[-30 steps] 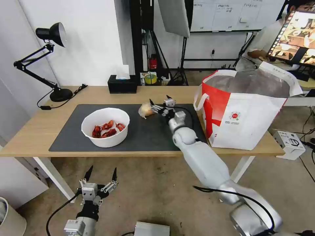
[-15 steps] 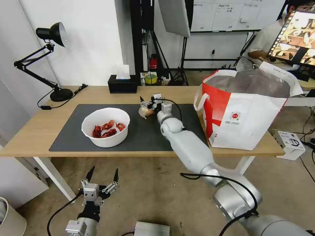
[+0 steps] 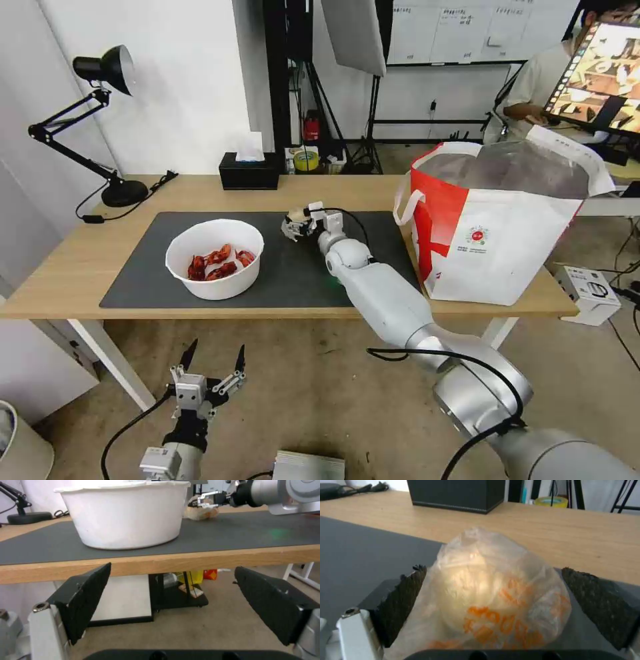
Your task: Pick up the trash from the table and place it into the takeout bag.
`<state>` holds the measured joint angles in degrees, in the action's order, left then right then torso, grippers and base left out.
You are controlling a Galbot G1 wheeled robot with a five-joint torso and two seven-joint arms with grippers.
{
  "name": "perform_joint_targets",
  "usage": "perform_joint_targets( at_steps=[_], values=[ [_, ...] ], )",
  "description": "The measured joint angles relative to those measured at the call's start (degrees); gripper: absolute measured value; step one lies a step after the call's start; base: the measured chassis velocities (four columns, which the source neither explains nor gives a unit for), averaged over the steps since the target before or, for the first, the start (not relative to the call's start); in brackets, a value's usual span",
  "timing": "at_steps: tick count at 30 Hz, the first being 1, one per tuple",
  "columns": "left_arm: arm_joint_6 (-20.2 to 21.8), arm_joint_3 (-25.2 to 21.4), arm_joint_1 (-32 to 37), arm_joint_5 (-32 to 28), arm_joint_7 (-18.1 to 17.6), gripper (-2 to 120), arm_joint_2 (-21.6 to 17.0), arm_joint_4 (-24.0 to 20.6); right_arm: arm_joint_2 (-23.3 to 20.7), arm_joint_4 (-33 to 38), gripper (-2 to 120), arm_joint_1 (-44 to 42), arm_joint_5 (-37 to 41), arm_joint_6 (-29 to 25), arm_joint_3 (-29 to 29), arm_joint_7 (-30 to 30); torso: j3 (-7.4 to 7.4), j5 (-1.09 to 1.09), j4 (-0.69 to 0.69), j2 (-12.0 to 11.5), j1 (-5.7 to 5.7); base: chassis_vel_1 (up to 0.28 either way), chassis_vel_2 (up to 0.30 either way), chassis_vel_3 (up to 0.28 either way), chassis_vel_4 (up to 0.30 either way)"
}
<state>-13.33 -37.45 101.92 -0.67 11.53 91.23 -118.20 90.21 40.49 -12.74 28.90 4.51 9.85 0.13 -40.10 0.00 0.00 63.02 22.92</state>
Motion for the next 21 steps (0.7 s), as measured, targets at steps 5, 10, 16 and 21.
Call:
perform_joint_targets(
  at_steps=[5,10,16,21],
  values=[
    [0.0,-0.06,-0.01,0.01,0.01,100,-0.01,-0.02,-0.05,-0.21,87,-0.43,-0.01,0.86,-0.08,-0.29,0.0,0.0,0.0,0.0,-0.01,0.0,0.0,0.0,0.0],
    [-0.06,-0.08,-0.06,0.02,0.02,100,-0.01,0.12,-0.05,-0.25,72,-0.7,0.16,1.15,-0.17,-0.34,0.0,0.0,0.0,0.0,-0.01,0.0,0.0,0.0,0.0],
    [-0.34,-0.36,-0.2,-0.03,0.02,100,0.0,0.37,-0.06,-0.24,47,-1.15,0.16,1.14,-0.19,-0.41,0.01,0.0,0.0,0.0,-0.01,0.0,0.0,0.0,0.0],
    [-0.44,-0.48,-0.23,-0.18,0.03,100,0.01,0.4,-0.1,0.41,30,-2.08,0.09,0.98,-0.29,-0.4,0.01,0.0,0.0,0.0,-0.01,0.0,0.0,0.0,0.0]
  ],
)
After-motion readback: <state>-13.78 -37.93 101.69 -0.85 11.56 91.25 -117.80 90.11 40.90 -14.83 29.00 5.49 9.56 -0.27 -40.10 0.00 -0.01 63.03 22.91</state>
